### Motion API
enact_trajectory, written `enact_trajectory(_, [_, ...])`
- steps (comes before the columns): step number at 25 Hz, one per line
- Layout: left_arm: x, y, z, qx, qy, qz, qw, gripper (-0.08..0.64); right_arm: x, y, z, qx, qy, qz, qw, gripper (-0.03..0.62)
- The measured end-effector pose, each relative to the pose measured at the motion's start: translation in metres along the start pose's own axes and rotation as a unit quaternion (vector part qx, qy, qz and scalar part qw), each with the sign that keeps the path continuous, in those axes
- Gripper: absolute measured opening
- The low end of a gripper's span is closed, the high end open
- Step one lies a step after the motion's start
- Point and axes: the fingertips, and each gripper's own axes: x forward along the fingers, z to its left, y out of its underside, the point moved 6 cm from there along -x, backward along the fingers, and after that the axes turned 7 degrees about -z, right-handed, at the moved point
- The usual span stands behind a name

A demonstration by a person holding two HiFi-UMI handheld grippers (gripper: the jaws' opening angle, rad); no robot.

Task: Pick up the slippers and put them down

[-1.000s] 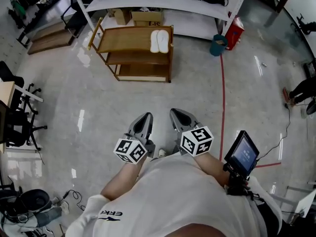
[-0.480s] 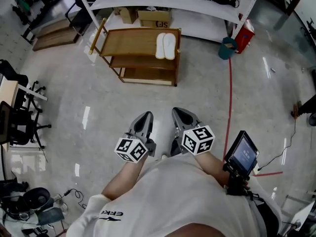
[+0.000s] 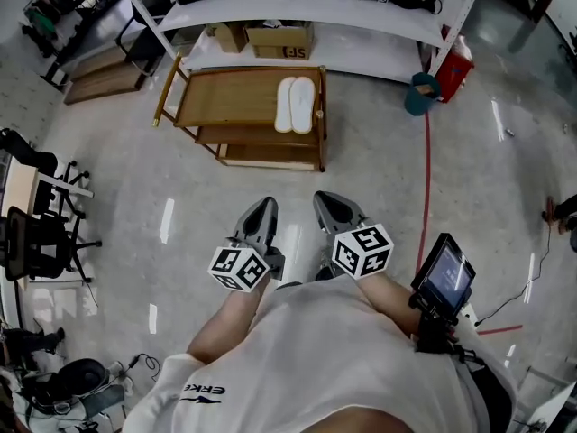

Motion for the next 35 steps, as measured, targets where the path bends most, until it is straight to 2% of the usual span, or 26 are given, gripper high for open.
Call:
enact_trajectory(4, [0.032, 0.007, 0.004, -0.001, -0.015, 0.005, 0.9999, 0.003, 0.015, -0.010, -0.034, 0.008, 0.000, 0.001, 1.000, 0.003])
enact_trajectory(8, [0.049, 0.008, 0.015, -0.003, -0.028, 0.019, 0.9994, 0.003, 0.029, -0.015, -0.049, 0.016, 0.004, 0.006, 1.000, 0.003])
enact_trajectory(15, [0.092, 0.005, 0.056, -0.011, -0.034, 0.031, 0.9989, 0.004, 0.074, -0.018, -0.076, 0.015, 0.018, 0.017, 1.000, 0.003])
enact_trajectory(25, [0.155, -0.015, 0.147, -0.031, -0.025, 0.062, 0.9973, 0.004, 0.169, -0.021, -0.098, 0.005, 0.069, 0.045, 0.997, 0.003])
enact_trajectory(30, [0.181, -0.014, 0.191, -0.045, -0.014, 0.091, 0.9947, 0.003, 0.210, -0.016, -0.107, 0.005, 0.104, 0.058, 0.993, 0.003])
enact_trajectory(35, [0.205, -0.011, 0.217, -0.051, 0.003, 0.123, 0.9912, 0.003, 0.232, -0.014, -0.114, 0.015, 0.134, 0.066, 0.989, 0.003])
